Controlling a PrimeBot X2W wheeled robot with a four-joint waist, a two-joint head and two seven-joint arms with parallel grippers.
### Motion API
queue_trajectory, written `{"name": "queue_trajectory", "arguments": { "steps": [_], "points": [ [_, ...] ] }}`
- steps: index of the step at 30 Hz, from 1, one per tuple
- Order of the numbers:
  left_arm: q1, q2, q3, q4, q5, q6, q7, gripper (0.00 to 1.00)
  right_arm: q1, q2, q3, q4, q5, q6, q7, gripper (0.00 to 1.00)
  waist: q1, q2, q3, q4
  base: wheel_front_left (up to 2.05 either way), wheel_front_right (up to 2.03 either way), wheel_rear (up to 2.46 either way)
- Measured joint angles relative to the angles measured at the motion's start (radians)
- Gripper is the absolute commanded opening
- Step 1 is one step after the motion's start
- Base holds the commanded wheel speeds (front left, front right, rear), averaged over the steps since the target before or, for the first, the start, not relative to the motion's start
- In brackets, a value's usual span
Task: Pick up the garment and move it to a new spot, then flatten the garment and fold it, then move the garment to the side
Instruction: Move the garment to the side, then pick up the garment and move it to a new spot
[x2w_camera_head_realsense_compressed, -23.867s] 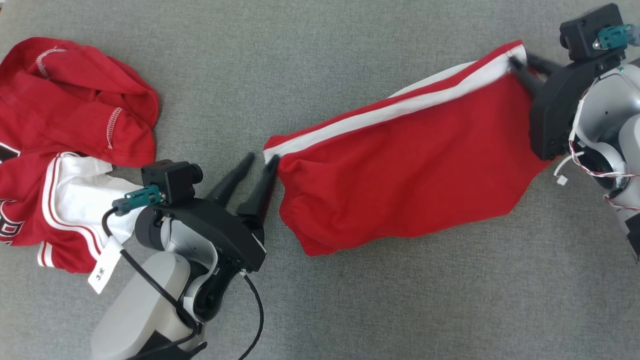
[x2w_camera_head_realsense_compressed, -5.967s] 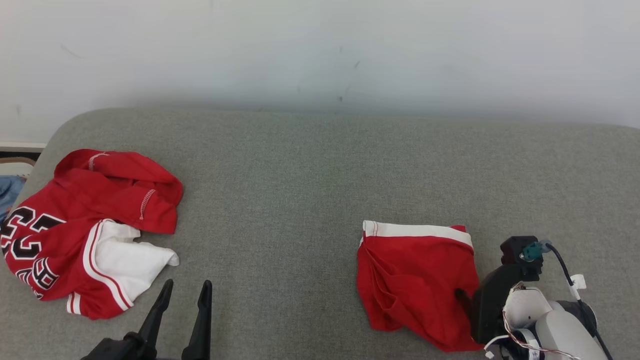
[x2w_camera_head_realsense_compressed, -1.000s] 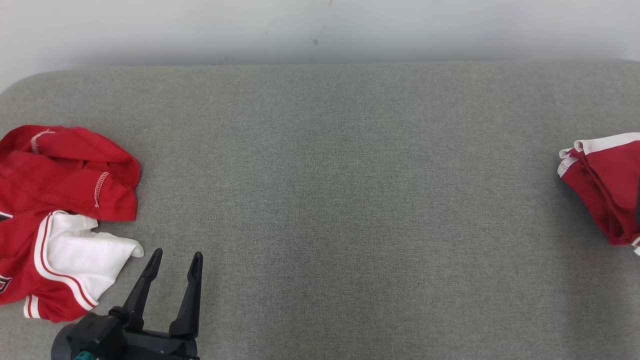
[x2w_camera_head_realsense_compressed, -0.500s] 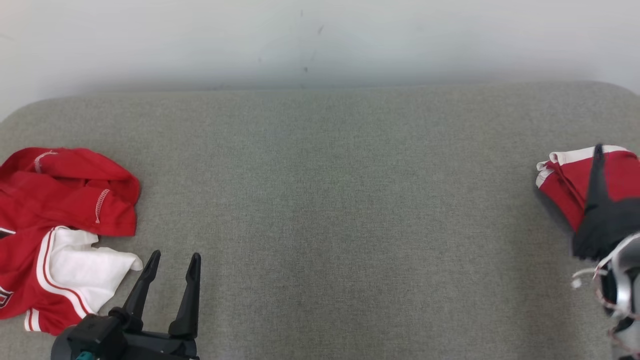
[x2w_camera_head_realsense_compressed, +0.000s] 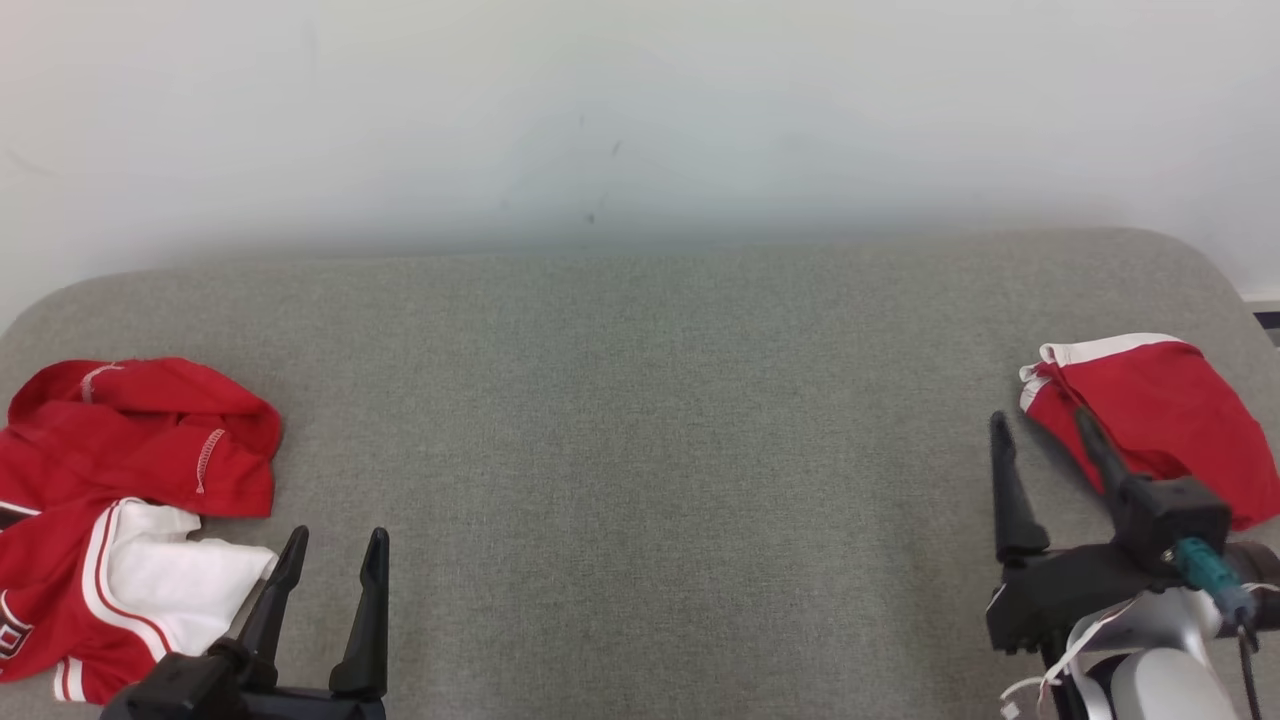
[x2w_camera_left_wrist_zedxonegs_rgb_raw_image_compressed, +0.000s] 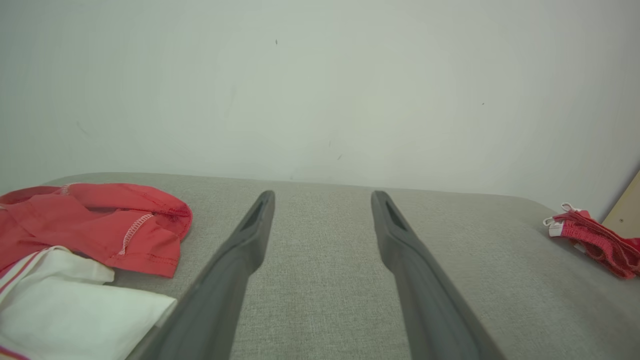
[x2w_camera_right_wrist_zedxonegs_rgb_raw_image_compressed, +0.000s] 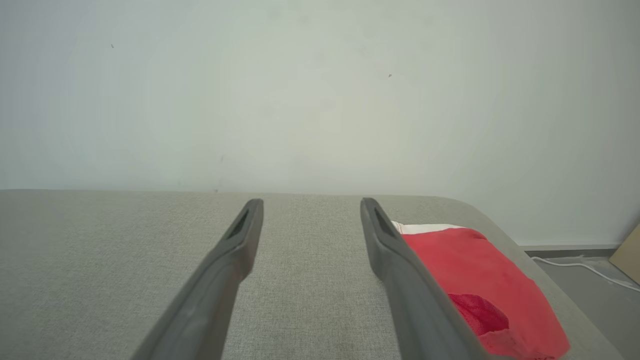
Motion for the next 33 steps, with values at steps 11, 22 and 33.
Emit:
{"name": "queue_trajectory", "arguments": {
  "steps": [11, 22, 33],
  "points": [
    [0.024, 0.001, 0.020, -0.007, 0.000, 0.009, 0.000, 1.00, 0.042, 0.001, 0.069, 0.026, 0.000, 0.043, -0.087, 1.00, 0.0000, 0.0000, -0.030, -0.005, 0.00, 0.00, 0.00],
    [0.042, 0.002, 0.038, -0.008, 0.000, 0.018, 0.000, 1.00, 0.069, 0.010, 0.067, 0.051, 0.028, 0.028, -0.146, 1.00, 0.0002, 0.0000, -0.036, -0.005, 0.00, 0.00, 0.00],
    [0.042, 0.002, 0.034, -0.014, 0.000, 0.016, 0.000, 1.00, 0.071, 0.012, 0.067, 0.061, 0.046, 0.019, -0.174, 1.00, 0.0002, 0.0000, -0.029, -0.003, 0.00, 0.00, 0.00]
  ]
}}
